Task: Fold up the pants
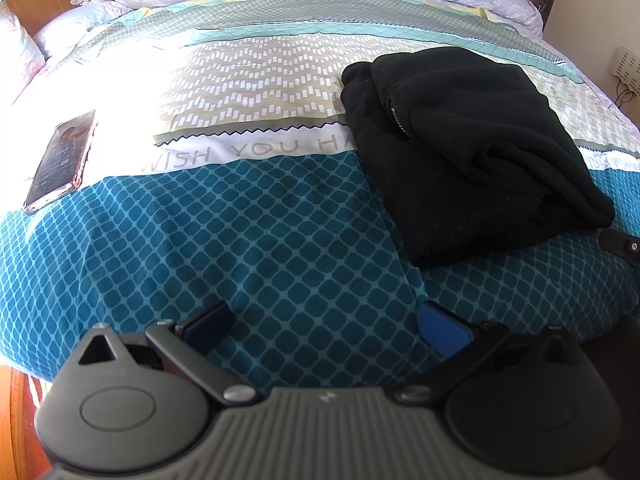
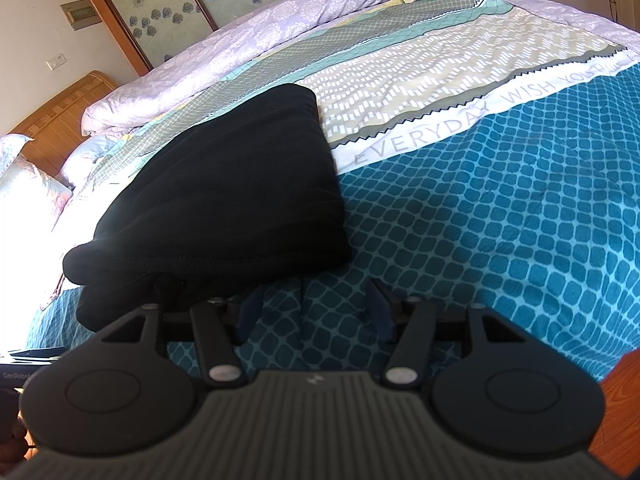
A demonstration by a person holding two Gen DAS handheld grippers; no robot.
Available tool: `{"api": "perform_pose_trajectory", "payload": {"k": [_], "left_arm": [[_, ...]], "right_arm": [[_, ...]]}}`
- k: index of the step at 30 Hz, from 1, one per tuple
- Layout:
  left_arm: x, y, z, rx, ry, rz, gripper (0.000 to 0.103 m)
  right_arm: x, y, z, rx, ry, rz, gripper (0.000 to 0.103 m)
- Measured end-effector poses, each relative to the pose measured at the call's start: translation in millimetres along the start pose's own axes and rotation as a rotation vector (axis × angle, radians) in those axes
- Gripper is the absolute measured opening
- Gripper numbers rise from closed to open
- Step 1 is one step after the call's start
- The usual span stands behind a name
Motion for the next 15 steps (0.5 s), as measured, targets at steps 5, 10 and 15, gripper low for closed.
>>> {"api": "perform_pose_trajectory", "payload": {"k": [5,10,15], "left_arm": [[0.2,-0.1,0.2,0.001,0.000,0.000,0.103],[0.1,0.0,0.2,0.001,0.000,0.000,0.103],[0.1,-0.3,0.1,0.001,0.000,-0.001,0.103]], "right_arm": [[0.1,-1.6,1.0,-0.007,0.001,0.005,0.062],[0.6,-0.5,0.9,-0.006,0.001,0.004,0.063],[0.7,-0.1,0.4,-0.006,0.000,0.004,0.063]]}}
Point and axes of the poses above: each gripper's, at about its wrist camera, not at the fingertips, and x roughly the way its jaws point, y to its left, z to its top, the point moved 7 cm from there along x, roughly the way its jaws point, and after that the axes turned 14 degrees about y, right-handed, at the moved point
